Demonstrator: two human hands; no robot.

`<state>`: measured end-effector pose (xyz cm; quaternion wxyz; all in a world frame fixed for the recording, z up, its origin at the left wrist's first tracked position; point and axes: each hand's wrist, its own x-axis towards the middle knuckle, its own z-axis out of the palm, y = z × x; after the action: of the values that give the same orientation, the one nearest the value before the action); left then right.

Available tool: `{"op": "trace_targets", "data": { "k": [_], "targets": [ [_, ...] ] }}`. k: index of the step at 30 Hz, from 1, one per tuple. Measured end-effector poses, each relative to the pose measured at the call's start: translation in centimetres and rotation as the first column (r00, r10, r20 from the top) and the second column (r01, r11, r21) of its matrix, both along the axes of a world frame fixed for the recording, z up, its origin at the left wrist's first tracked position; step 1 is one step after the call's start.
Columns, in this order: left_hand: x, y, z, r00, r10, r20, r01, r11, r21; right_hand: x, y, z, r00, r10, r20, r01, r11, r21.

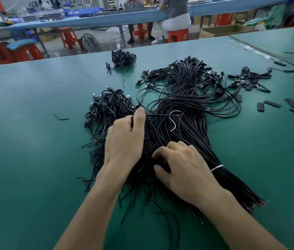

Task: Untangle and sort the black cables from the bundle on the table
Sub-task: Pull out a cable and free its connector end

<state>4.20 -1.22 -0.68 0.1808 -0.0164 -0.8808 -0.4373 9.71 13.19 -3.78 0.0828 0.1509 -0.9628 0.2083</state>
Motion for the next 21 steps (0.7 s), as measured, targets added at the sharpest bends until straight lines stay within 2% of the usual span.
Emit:
{"op": "trace_targets", "data": {
  "k": [4,8,21],
  "targets": [
    [-0.1,-0.1,0.1,0.999,0.035,0.003,-0.035,0.996,0.08,-0.1,0.5,0.1,0.998,0.017,0.057,-0.014,0.999,-0.04],
    [-0.3,-0.4,0.2,0.999,0.014,0.031,-0.019,0.984,0.177,-0.1,0.8,-0.1,0.997,0.048,0.057,-0.048,0.999,-0.011],
    [-0.5,0.0,0.0,0.994,-0.059,0.09,0.036,0.972,0.234,-1.2,0.3,-0.9,0.998,0.028,-0.058,-0.03,0.999,-0.029]
  ]
}}
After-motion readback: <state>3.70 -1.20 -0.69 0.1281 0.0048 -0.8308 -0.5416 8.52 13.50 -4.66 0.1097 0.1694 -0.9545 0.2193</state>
